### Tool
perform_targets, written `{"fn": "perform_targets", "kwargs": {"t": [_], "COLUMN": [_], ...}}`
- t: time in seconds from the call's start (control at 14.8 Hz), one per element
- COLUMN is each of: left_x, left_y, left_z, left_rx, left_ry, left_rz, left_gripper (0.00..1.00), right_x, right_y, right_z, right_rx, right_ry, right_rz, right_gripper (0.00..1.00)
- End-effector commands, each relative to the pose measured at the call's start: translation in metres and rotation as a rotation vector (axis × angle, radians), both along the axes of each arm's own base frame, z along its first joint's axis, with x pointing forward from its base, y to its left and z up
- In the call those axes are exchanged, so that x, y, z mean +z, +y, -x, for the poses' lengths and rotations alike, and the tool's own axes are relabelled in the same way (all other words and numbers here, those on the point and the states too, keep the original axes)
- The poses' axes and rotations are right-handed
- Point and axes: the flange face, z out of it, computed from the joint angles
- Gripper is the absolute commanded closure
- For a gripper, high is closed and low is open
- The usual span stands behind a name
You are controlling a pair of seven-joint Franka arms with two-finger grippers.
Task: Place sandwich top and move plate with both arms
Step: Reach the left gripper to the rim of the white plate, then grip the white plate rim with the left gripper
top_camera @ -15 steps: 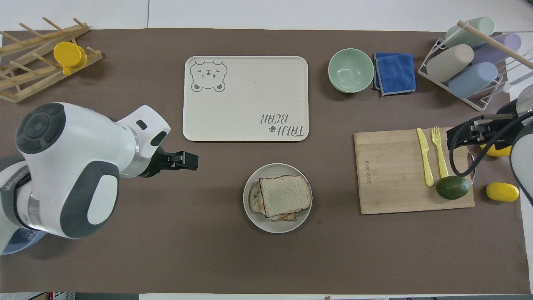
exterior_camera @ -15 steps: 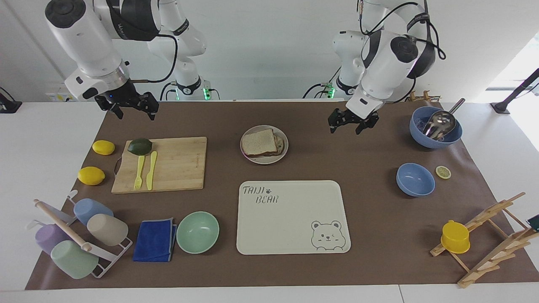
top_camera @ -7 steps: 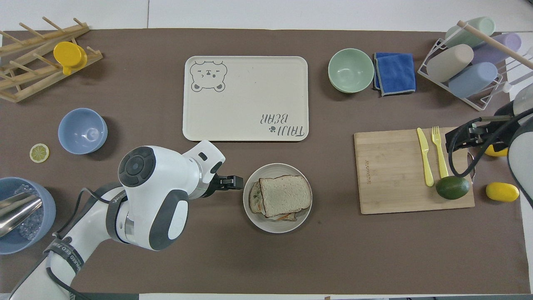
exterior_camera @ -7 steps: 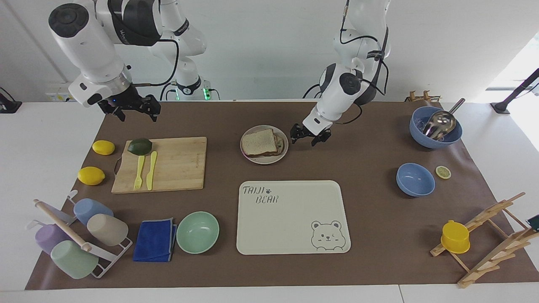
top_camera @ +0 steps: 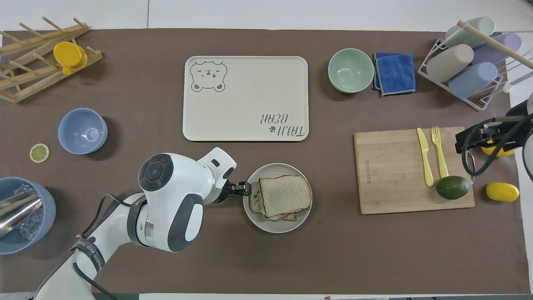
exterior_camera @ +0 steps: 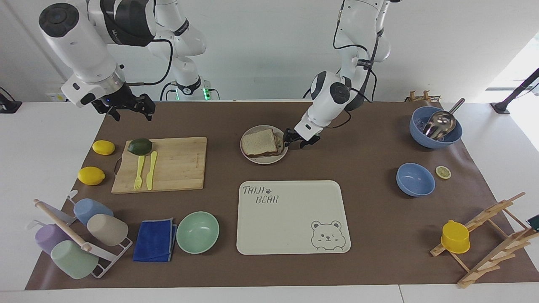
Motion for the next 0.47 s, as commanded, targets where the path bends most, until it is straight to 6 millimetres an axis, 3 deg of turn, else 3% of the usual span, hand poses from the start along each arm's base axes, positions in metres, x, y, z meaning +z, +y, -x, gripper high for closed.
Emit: {"fn": "perform_targets", "kwargs": {"t": [0.0,0.41], "left_x": [-0.006,-0.017], "left_y": [-0.002,-0.008], "left_z": [0.010,0.021], "left_rx": [0.029,0.037], "left_ry": [-0.009,-0.022], "left_rz": [0.014,0.016], "left_gripper": [0.33,0.51], "right_x": [0.003,0.003], "right_y": [-0.001,-0.007], "right_z": [0.000,0.001], "right_rx": [0.020,0.009], "right_ry": [0.001,0.002], "right_rz": [-0.017,-0.024], "right_gripper": [0.00,0.00]}}
